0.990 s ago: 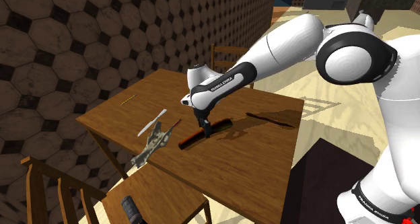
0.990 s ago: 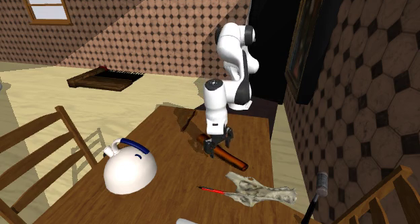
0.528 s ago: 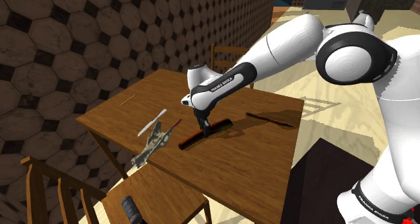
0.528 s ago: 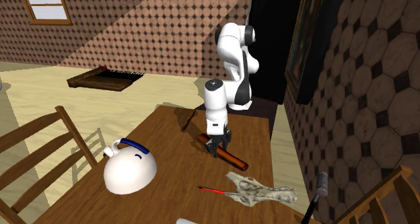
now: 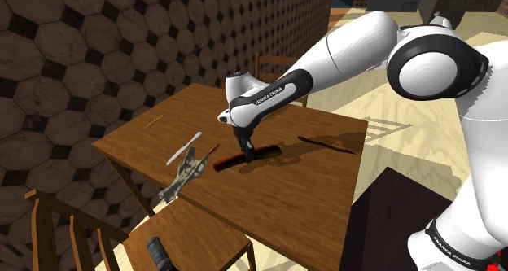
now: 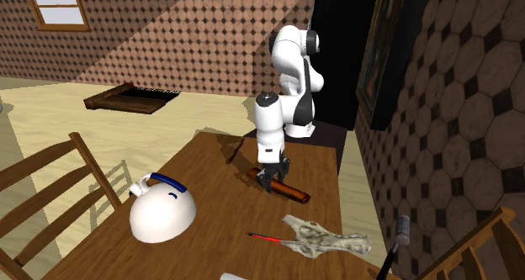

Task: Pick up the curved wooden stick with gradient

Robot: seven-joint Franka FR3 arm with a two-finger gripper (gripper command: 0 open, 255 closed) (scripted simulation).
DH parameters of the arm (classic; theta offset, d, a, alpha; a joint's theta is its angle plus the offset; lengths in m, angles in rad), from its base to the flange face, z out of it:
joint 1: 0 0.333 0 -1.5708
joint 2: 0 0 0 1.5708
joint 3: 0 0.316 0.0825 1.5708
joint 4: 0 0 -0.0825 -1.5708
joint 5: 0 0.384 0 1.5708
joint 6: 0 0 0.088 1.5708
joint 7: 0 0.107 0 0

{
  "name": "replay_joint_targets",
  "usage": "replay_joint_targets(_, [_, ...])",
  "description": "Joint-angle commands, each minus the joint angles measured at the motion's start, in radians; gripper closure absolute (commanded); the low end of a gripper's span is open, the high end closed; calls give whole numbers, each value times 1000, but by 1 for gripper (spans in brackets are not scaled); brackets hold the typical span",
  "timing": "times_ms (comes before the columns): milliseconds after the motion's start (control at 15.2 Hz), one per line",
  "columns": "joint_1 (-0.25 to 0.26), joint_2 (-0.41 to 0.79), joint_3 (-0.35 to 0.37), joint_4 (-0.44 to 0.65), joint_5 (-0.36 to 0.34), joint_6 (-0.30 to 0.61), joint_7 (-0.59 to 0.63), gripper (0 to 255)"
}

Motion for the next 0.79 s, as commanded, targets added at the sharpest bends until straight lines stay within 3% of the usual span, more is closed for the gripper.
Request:
replay_joint_targets(0, [-1,-15,1,3,2,-18,0,255])
replay_joint_targets(726, [-4,-75,6,39,8,-113,2,255])
